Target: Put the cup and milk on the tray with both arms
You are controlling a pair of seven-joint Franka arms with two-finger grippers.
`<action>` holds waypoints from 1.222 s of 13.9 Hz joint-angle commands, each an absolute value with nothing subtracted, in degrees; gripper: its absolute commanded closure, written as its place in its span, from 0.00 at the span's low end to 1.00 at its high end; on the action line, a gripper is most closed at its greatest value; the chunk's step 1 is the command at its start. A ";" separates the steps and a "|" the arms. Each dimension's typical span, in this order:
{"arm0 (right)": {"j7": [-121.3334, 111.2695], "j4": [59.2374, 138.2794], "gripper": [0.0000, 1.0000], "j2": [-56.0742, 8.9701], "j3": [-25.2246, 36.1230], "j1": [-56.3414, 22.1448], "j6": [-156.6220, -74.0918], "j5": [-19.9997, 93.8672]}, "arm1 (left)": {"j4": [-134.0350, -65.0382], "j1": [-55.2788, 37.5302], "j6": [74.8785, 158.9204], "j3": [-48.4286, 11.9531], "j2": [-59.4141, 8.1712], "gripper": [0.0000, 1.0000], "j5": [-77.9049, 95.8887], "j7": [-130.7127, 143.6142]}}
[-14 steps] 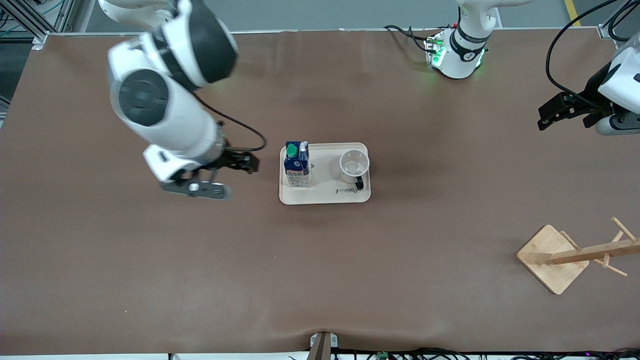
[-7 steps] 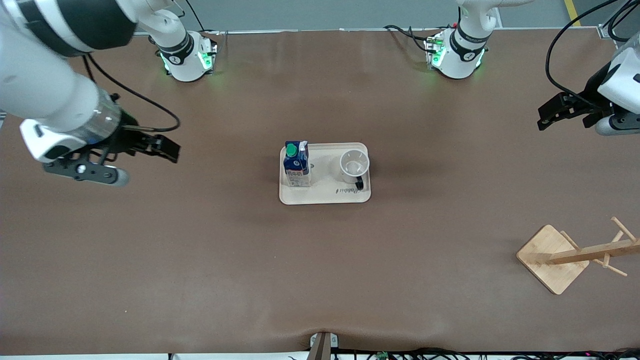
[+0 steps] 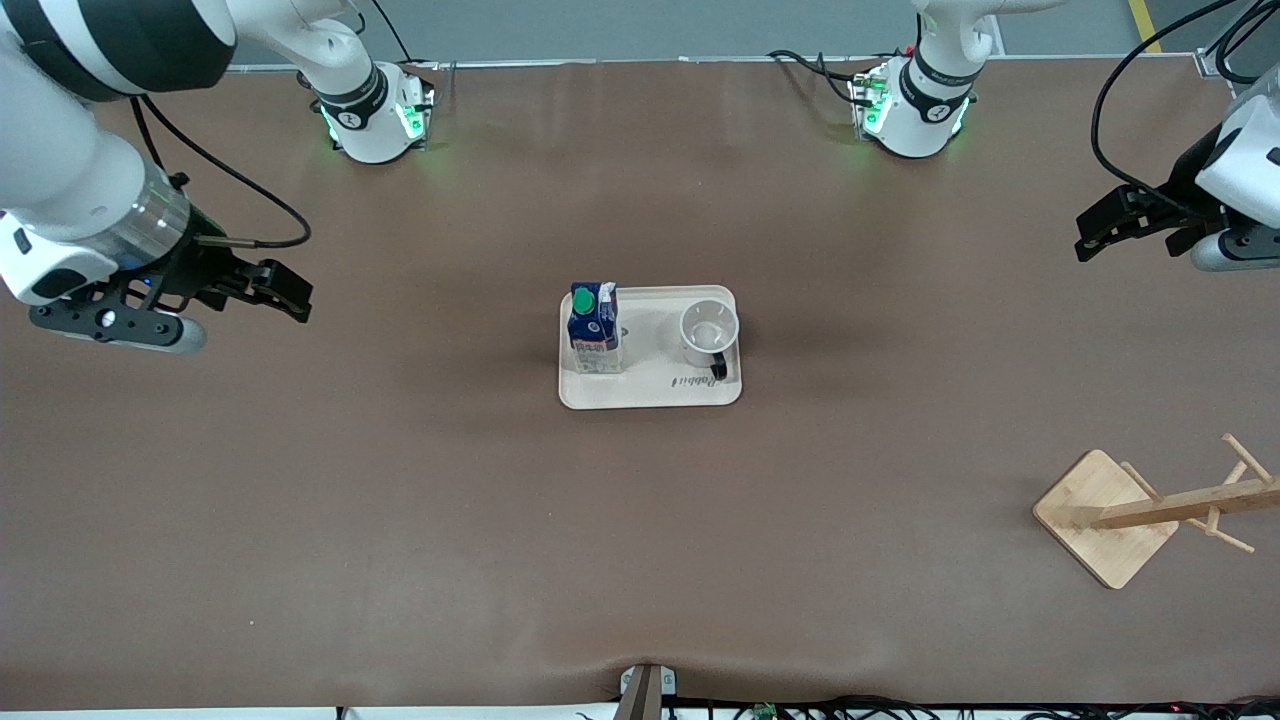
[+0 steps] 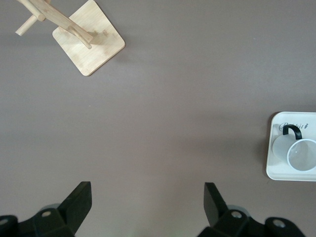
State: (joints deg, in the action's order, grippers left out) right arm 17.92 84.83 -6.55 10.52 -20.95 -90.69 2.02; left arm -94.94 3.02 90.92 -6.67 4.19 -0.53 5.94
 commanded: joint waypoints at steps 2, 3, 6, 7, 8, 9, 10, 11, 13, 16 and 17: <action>4.00 91.58 0.00 -1.67 9.58 -13.29 -92.81 1.23 | -95.45 3.25 91.58 -7.12 4.66 0.00 -0.53 6.33; 0.48 91.32 0.00 -1.76 9.67 -11.88 -92.73 1.23 | -95.36 3.25 91.58 -7.03 4.57 0.00 -0.53 6.33; -4.30 89.22 0.00 -2.37 9.58 -6.52 -92.64 1.58 | -95.36 3.34 91.67 -7.03 4.48 0.00 -0.53 6.33; -4.48 88.08 0.00 -2.46 9.58 -6.07 -91.24 1.49 | -95.27 3.34 91.67 -7.03 4.48 0.00 -0.53 6.33; -4.48 86.94 0.00 -2.55 9.58 -5.98 -89.14 1.41 | -95.27 3.34 91.67 -7.03 4.48 0.00 -0.53 6.33; -4.48 85.71 0.00 -2.81 9.49 -6.06 -87.90 1.32 | -95.27 3.34 91.67 -7.03 4.48 0.00 -0.53 6.33; -4.40 84.91 0.00 -2.90 9.49 -5.98 -87.02 1.23 | -95.27 3.43 91.67 -7.03 4.48 0.00 -0.53 6.33; -4.13 84.73 0.00 -2.90 9.49 -6.06 -86.92 1.14 | -95.27 3.43 91.67 -7.03 4.48 0.00 -0.61 6.33; -4.39 85.43 0.00 -2.55 9.41 -6.33 -86.40 0.71 | -95.27 3.51 91.58 -7.03 4.48 0.00 -0.62 6.33; -4.48 85.61 0.00 -2.02 9.49 -6.16 -81.49 0.44 | -95.36 3.52 91.58 -7.03 4.48 0.00 -0.62 6.33; -4.57 85.43 0.00 -2.11 9.58 -5.80 -80.69 0.53 | -95.27 3.52 91.58 -7.03 4.48 0.00 -0.62 6.33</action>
